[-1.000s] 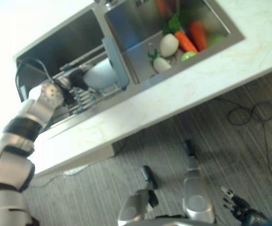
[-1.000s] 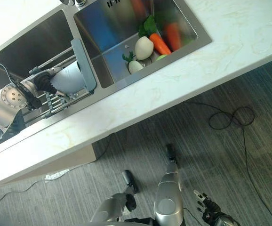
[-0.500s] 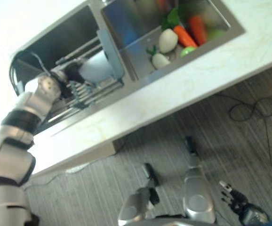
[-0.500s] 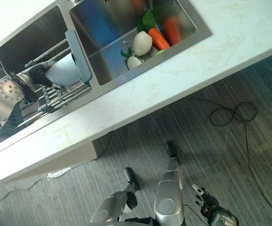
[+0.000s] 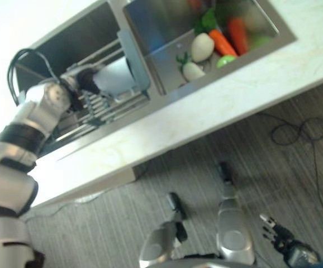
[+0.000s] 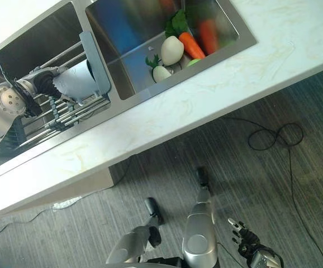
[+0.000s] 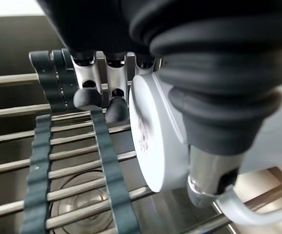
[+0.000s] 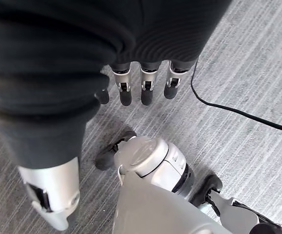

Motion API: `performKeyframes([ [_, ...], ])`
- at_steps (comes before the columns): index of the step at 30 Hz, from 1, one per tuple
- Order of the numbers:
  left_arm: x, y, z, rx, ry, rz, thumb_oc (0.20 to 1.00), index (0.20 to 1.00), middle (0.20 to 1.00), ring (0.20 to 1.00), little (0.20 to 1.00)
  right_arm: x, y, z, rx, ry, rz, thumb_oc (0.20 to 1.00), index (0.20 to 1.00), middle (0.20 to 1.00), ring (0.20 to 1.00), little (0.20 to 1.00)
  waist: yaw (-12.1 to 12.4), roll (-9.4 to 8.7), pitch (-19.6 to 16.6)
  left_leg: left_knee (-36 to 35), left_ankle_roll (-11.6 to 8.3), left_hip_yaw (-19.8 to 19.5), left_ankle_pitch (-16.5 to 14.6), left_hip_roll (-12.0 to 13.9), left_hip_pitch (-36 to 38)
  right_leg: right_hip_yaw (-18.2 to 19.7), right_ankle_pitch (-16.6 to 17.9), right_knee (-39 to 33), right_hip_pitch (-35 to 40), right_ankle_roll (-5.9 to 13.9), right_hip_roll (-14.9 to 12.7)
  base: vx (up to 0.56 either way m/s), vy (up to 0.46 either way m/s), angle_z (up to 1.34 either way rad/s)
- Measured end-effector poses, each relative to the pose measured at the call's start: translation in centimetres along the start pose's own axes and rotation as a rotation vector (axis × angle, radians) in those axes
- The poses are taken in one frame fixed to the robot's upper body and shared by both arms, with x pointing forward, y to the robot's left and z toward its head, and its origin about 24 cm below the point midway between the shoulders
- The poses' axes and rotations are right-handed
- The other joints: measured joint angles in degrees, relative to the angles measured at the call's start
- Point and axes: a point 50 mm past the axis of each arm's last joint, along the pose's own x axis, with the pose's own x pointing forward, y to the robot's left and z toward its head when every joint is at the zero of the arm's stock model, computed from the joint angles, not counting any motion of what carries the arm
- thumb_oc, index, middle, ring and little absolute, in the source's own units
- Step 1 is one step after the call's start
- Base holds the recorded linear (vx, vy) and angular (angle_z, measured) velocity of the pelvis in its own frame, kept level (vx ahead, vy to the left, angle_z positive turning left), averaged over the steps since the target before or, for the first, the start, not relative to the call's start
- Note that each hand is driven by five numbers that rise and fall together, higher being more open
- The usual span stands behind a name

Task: Place the dishes in the dishwasher.

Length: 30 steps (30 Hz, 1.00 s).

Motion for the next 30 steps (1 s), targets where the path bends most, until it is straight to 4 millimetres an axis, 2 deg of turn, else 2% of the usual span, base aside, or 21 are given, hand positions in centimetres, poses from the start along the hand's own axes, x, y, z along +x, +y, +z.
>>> performKeyframes([
  [5, -0.2, -0.2, -0.6, 0.082, 0.021, 0.051, 0.200, 0.200, 0.200, 0.200, 0.200, 0.2, 0.6, 0.5, -0.011, -0.017, 0.018, 1.000, 1.000, 1.000, 1.000, 1.000, 0.2, -0.24, -0.1, 0.0, 0.11, -0.9, 0.2, 0.1, 0.1, -1.1, 0.0, 0.0, 0.7, -0.06, -0.1, -0.01, 0.022, 0.09],
  [12, -0.9, -1.1, -2.2, 0.092, 0.075, 0.089, 0.200, 0.200, 0.200, 0.200, 0.200, 0.5, 1.1, 0.9, -0.010, -0.029, 0.022, 1.000, 1.000, 1.000, 1.000, 1.000, 0.9, -0.87, -0.6, 0.0, 0.05, -3.2, 0.8, 0.4, 0.1, -3.2, -0.3, 0.0, 2.2, -0.44, -0.2, 0.01, 0.046, 0.16],
  [18, -1.5, -2.4, -3.3, 0.102, 0.120, 0.085, 0.200, 0.200, 0.200, 0.200, 0.200, 0.6, 1.7, 0.0, 0.002, -0.008, 0.030, 1.000, 1.000, 1.000, 1.000, 1.000, 3.0, -2.65, -4.3, 0.0, -0.02, -4.5, 1.1, 0.6, 0.1, -4.8, -0.4, 0.0, 3.1, -0.61, -0.3, 0.00, 0.013, 0.14],
  [19, -1.7, -1.8, -3.5, 0.083, 0.126, 0.142, 0.200, 0.200, 0.200, 0.200, 0.200, 0.6, 1.9, -0.6, -0.005, 0.012, 0.029, 1.000, 1.000, 1.000, 1.000, 1.000, 3.3, -3.02, -5.1, 0.0, -0.11, -5.7, 1.4, 0.8, 0.0, -6.2, -0.6, 0.0, 3.8, -0.83, -0.3, 0.02, 0.013, 0.27],
  [21, -2.4, -1.8, -4.6, 0.084, 0.159, 0.172, 0.200, 0.200, 0.200, 0.200, 0.200, 0.7, 2.2, -1.1, 0.002, 0.023, 0.034, 1.000, 1.000, 1.000, 1.000, 1.000, 4.4, -3.44, -6.8, 0.0, -0.19, -5.8, 1.4, 0.9, 0.0, -6.3, -0.6, 0.0, 3.9, -0.85, -0.3, 0.04, 0.006, 0.16],
  [22, -2.8, -1.5, -4.8, 0.076, 0.155, 0.241, 0.200, 0.200, 0.200, 0.200, 0.200, 0.7, 2.2, -1.4, 0.000, 0.030, 0.032, 1.000, 1.000, 1.000, 1.000, 1.000, 4.4, -3.55, -7.1, 0.0, -0.27, -6.0, 1.3, 1.1, 0.4, -6.9, -0.7, 0.0, 4.7, -0.92, -0.4, 0.04, -0.014, 0.22],
  [24, -3.6, 0.5, -4.4, 0.071, 0.119, 0.434, 0.200, 0.200, 0.200, 0.200, 0.200, 0.4, 1.8, -2.7, -0.003, 0.067, 0.017, 1.000, 1.000, 1.000, 1.000, 1.000, 5.0, -4.25, -8.4, 0.0, -0.33, -7.1, 1.5, 1.4, 0.6, -7.8, -1.2, 0.0, 5.7, -1.14, -0.1, 0.04, -0.025, 0.27],
  [27, -5.5, 3.5, -5.2, 0.121, 0.128, 0.617, 0.200, 0.200, 0.200, 0.200, 0.200, -0.1, 1.0, -3.7, 0.002, 0.089, -0.007, 1.000, 1.000, 1.000, 1.000, 1.000, 5.8, -5.40, -10.3, 0.0, -0.39, -7.5, 1.5, 1.7, 1.1, -8.3, -1.5, 0.0, 6.6, -1.23, 0.1, 0.03, -0.017, 0.10],
  [30, -6.4, 4.4, -5.4, 0.131, 0.128, 0.710, 0.200, 0.200, 0.200, 0.200, 0.200, -0.4, 0.7, -4.6, 0.007, 0.105, -0.016, 1.000, 1.000, 1.000, 1.000, 1.000, 6.7, -5.26, -11.9, 0.0, -0.46, -8.7, 1.6, 1.7, 1.2, -9.4, -1.7, 0.0, 7.3, -1.19, 0.1, 0.07, -0.010, 0.15],
])
